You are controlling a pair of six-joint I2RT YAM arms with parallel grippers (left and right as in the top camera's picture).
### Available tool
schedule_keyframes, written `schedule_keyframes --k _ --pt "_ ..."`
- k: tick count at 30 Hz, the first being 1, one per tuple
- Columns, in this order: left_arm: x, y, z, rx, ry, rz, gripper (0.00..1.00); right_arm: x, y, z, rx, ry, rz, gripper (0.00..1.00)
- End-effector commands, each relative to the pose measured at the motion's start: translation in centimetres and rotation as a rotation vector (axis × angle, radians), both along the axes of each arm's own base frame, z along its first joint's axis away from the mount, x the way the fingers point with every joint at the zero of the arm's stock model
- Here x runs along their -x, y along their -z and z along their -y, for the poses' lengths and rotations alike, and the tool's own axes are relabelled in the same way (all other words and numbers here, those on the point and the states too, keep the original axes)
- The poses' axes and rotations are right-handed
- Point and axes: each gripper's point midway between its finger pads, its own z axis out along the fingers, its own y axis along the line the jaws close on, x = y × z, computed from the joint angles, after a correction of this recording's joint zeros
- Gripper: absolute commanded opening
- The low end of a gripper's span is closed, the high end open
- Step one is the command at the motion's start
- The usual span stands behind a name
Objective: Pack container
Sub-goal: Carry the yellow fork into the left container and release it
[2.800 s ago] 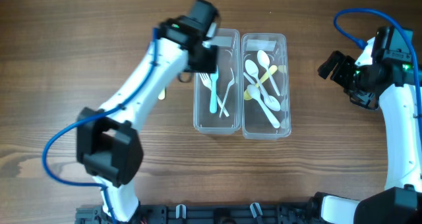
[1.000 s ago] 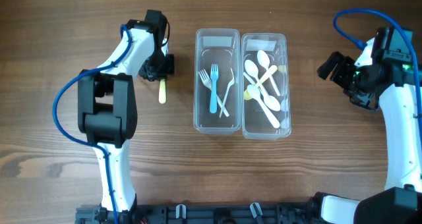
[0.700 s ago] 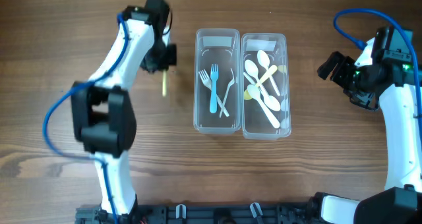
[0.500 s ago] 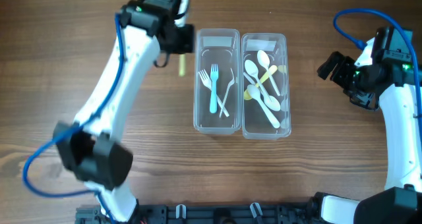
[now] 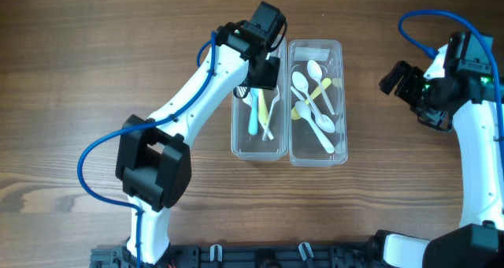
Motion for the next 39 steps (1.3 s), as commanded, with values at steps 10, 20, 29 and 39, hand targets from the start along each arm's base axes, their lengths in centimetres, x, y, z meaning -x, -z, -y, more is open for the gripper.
schedule_keyframes --k 10,20,29,39 --pt "-0.9 -16.2 -6.1 0.099 -0.14 0.329 0.61 -2.9 -1.5 -1.8 -0.05 -0.16 0.155 1.0" --pt "8.2 -28.7 -17.3 0.0 -0.348 0.624 0.59 -1.4 -16.2 -5.4 0.068 -0.45 0.683 0.96" --pt "19.8 -33.5 -23.5 0.123 -0.492 0.757 0.71 9.9 -28.2 -7.3 0.296 -0.437 1.091 1.0" --pt "25.0 -32.9 -27.1 0.075 -0.539 0.78 1.0 13.7 -30.1 -7.1 0.383 -0.383 1.176 1.0"
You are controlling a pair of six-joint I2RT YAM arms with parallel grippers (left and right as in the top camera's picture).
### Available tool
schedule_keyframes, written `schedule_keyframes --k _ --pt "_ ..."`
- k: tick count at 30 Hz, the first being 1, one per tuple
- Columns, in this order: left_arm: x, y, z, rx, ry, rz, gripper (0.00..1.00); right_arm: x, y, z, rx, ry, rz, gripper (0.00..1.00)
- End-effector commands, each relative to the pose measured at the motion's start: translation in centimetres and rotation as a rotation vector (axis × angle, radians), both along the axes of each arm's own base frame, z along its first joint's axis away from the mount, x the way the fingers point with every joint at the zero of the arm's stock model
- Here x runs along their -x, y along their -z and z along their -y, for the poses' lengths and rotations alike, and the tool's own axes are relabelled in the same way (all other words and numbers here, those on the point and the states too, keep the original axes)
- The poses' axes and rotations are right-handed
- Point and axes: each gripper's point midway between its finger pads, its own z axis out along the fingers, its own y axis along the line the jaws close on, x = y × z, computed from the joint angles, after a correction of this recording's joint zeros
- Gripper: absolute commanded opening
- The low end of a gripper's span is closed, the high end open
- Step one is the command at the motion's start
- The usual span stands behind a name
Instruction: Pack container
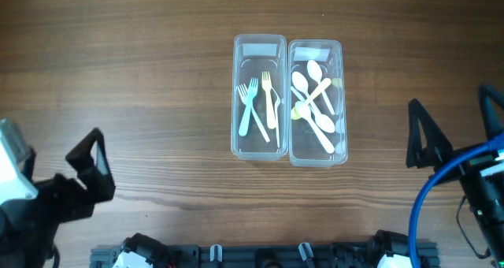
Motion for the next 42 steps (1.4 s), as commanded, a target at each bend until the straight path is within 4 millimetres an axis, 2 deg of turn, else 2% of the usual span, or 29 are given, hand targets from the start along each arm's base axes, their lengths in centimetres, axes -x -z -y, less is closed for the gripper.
schedule_keyframes --k 1,15,23,35,42 --pt "0.2 0.8 -0.7 -0.025 -0.039 -0.039 1.0 -0.4 0.3 0.5 0.006 0.028 -0.011 1.0" --pt "0.5 1.3 -0.7 -0.033 -0.033 -0.063 1.0 -0.7 0.9 0.6 0.002 0.029 -0.037 1.0" --pt "0.5 1.3 -0.7 -0.033 -0.033 -0.063 1.0 -0.4 3.6 0.5 -0.023 0.028 -0.151 1.0" --pt "0.5 1.3 -0.7 -0.033 -0.033 -0.063 1.0 1.4 9.5 0.1 -0.08 0.026 -0.414 1.0" --pt "0.5 1.3 -0.7 -0.033 -0.033 -0.063 1.0 1.7 10.1 0.1 -0.086 0.026 -0.447 1.0"
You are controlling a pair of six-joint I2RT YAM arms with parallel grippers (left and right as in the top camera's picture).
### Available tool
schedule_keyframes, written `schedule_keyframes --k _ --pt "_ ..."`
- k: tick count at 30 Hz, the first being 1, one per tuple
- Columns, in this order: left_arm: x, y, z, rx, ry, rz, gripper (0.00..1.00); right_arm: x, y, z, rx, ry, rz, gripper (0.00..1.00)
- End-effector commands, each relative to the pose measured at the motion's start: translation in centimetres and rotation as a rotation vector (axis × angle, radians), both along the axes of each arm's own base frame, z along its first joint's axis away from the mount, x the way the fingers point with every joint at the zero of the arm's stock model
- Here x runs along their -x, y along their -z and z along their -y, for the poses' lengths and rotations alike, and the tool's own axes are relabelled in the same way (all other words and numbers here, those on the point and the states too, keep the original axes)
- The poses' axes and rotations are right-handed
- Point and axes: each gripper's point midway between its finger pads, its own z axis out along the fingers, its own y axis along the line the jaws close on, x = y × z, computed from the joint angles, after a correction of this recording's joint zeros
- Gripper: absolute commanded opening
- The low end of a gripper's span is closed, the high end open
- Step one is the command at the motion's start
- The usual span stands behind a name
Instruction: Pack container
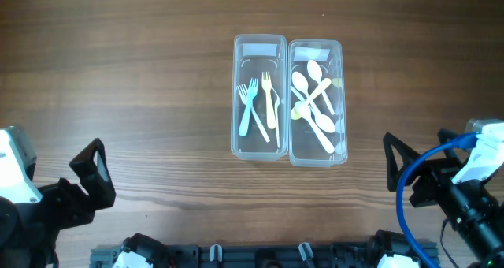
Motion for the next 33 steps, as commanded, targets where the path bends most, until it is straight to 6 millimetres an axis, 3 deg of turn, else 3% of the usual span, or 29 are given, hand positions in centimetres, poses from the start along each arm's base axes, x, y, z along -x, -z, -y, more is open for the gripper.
schedule_keyframes --k 1,7,11,14,18,24,28,33 --pt "-0.2 -0.1 -0.3 0.0 -0.025 0.002 1.0 -0.2 0.2 0.2 0.007 0.007 -0.011 1.0" --pt "-0.5 -0.8 -0.7 0.011 -0.063 0.048 1.0 -0.1 0.4 0.2 0.004 0.007 -0.021 1.0" --pt "-2.5 -2.4 -1.4 0.069 -0.156 0.197 1.0 -0.1 0.4 0.2 0.004 0.007 -0.021 1.0" --pt "-4.0 -1.4 -2.0 0.088 -0.218 0.265 1.0 -0.1 0.5 0.2 0.005 0.007 -0.021 1.0" --pt "-5.6 2.3 -2.4 0.098 -0.256 0.296 1.0 -0.1 0.4 0.2 0.004 0.007 -0.021 1.0" --pt "-8.5 12.0 -1.0 0.14 -0.2 0.293 1.0 -0.1 0.4 0.2 0.004 0.007 -0.021 1.0" --pt "-9.4 17.5 0.2 0.166 -0.144 0.287 1.0 -0.1 0.4 0.2 0.004 0.007 -0.021 1.0" --pt "-9.8 22.7 0.9 0.209 -0.125 0.292 1.0 -0.1 0.4 0.2 0.004 0.007 -0.021 1.0"
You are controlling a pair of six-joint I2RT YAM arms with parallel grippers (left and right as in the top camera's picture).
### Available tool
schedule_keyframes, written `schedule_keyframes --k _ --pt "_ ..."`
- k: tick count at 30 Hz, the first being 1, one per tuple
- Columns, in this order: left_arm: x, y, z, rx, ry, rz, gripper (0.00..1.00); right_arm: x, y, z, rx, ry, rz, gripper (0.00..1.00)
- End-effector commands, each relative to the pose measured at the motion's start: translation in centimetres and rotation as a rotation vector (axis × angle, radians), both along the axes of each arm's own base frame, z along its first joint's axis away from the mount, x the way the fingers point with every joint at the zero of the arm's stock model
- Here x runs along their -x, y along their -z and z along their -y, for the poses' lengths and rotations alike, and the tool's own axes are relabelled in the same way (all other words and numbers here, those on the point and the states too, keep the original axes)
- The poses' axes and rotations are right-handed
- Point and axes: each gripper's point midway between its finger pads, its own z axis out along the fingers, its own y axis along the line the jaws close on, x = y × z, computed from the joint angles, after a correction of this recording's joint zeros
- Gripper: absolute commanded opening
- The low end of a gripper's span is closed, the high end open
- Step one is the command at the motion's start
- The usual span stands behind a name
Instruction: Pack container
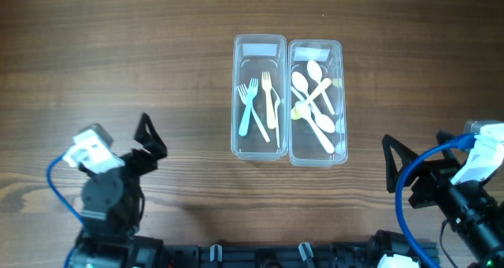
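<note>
Two clear plastic containers stand side by side at the middle of the table. The left container (259, 47) holds three plastic forks (258, 106), and the right container (317, 47) holds several white and pale yellow spoons (315, 102). My left gripper (150, 138) sits low at the front left, well away from the containers. My right gripper (394, 164) is at the front right, also apart from them. Neither gripper holds anything. The overhead angle does not show how far either pair of jaws stands apart.
The wooden table (118, 55) stretches bare on both sides of the containers. A black rail with the arm bases (260, 256) runs along the front edge. A blue cable (413, 189) loops over the right arm.
The left arm has shifted right, so its gripper now sits closer to the table's middle at the front left. The right arm and the containers' contents look unchanged.
At first my left gripper was over the left container among the forks, and my right gripper was raised at the far right. Then both arms were drawn back to the front corners, leaving three forks in the left container. Since then the right arm has settled lower, and the left has turned inward.
</note>
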Motion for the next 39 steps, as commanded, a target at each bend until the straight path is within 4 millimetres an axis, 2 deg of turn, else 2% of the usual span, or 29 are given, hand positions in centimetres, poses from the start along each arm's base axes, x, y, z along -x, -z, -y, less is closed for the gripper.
schedule_keyframes --k 1,7,16,21,27,39 --pt "0.0 3.7 0.8 0.049 0.037 0.006 1.0 -0.2 0.1 0.2 0.008 0.007 -0.006 1.0" --pt "0.2 6.3 0.4 0.045 0.02 0.018 1.0 -0.2 0.1 0.2 0.008 0.007 -0.006 1.0" --pt "0.3 7.9 -0.4 0.034 -0.025 0.031 1.0 -0.2 0.1 0.2 0.008 0.007 -0.006 1.0" --pt "-0.1 9.0 -0.2 0.046 -0.004 0.035 1.0 -0.2 0.1 0.2 0.008 0.007 -0.006 1.0" --pt "-0.2 11.6 0.9 0.057 0.057 -0.014 1.0 -0.2 0.1 0.2 0.008 0.007 -0.006 1.0" --pt "-0.4 11.2 1.2 0.064 0.072 0.014 1.0 -0.2 0.1 0.2 0.008 0.007 -0.006 1.0"
